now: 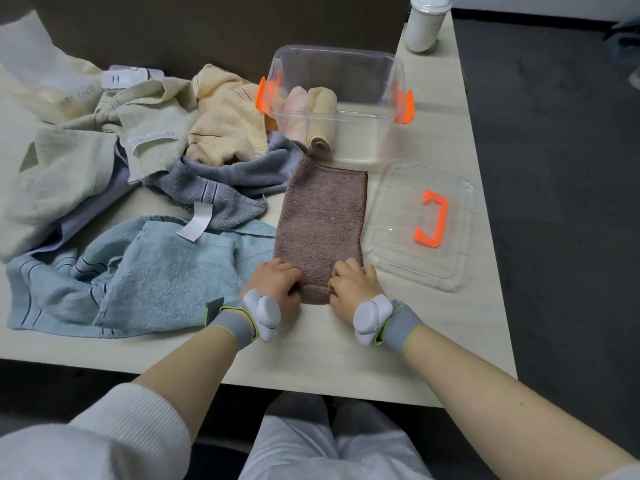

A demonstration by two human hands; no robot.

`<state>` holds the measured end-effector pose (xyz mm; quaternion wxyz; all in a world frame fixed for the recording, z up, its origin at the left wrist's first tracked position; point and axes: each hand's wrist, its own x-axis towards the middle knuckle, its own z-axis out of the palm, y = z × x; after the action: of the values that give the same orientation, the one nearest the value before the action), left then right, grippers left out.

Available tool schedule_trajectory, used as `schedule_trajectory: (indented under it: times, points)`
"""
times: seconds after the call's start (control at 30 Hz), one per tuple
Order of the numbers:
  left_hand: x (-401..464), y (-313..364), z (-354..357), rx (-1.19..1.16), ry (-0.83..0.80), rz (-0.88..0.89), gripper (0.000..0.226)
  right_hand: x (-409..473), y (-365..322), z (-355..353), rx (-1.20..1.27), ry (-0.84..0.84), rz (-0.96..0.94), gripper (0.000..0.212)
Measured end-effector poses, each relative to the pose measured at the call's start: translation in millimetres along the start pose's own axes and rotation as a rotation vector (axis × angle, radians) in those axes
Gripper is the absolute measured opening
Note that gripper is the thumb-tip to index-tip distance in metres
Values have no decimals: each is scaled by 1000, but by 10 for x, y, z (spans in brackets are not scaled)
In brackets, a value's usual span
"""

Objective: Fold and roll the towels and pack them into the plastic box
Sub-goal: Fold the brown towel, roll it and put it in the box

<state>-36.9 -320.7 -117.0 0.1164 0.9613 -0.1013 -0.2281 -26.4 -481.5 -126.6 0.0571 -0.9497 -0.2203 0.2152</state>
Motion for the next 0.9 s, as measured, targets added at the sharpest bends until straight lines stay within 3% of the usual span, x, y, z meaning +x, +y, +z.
schedule_trajectory:
  times: [0.1,0.23,0.37,0.47,0.57,0.73,0.9]
  points:
    - [29,-17,19,4,41,-45,56,73,14,-12,2,-26,46,29]
    - [143,-50,33,33,48,-91,31,185,18,-73,48,-104,123,30]
    - [207,-82,3,-111,95,-117,22,258,42,-115,323,-85,247,13]
    - [254,-64,-39,-115,127,-158,19,279,54,-132,394,-57,265,34]
    - [278,-43,-72,-48,125,-115,23,285,72,-129,419,-35,251,19]
    - [208,-84,-67,79,93,28,27,271,62,-167,305,-26,194,20]
    - [281,-132,-75,134,26,23,26,160,-2,-178,13,-18,46,31]
